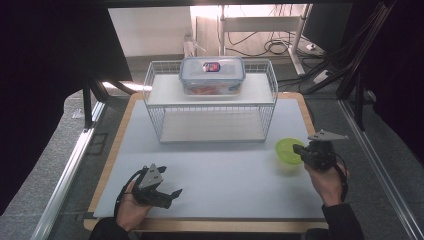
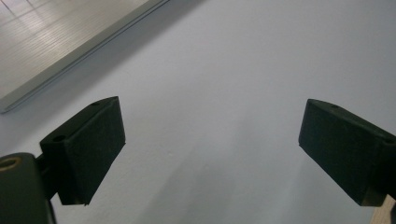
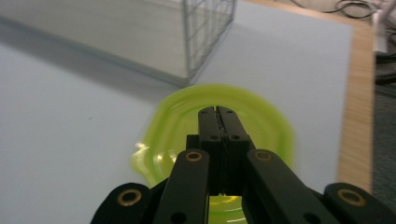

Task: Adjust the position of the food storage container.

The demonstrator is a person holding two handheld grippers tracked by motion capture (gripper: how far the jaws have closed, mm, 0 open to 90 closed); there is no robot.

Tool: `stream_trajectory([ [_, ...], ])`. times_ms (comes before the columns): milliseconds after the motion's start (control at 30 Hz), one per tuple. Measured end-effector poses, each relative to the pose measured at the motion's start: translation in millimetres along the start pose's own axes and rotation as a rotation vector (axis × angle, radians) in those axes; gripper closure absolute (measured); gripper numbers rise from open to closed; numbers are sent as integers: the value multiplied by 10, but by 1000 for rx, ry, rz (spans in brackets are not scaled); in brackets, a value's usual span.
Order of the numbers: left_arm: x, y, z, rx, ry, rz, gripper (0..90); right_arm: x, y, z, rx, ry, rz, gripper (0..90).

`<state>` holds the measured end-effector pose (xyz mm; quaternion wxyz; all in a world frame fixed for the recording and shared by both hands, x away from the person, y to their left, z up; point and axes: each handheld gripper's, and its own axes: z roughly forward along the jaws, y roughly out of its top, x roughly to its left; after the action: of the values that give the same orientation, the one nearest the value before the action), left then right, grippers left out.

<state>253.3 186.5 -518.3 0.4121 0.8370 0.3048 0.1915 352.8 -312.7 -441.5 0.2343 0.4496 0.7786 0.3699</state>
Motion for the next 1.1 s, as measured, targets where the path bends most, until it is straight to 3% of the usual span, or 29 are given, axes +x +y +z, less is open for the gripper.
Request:
stream_trajectory([
  [300, -7, -1, 5, 3, 0, 6, 71, -326, -21, 117, 16, -88, 53, 900],
  [567, -29, 1, 19, 9, -6, 33, 71, -526, -116, 257, 55, -131, 79, 900],
  [733, -51, 2, 29, 18, -6, 46, 71, -530, -183, 304, 79, -121, 85, 900],
  [1100, -61, 2, 34, 24, -2, 58, 72, -388, -231, 305, 89, -80, 90, 899],
])
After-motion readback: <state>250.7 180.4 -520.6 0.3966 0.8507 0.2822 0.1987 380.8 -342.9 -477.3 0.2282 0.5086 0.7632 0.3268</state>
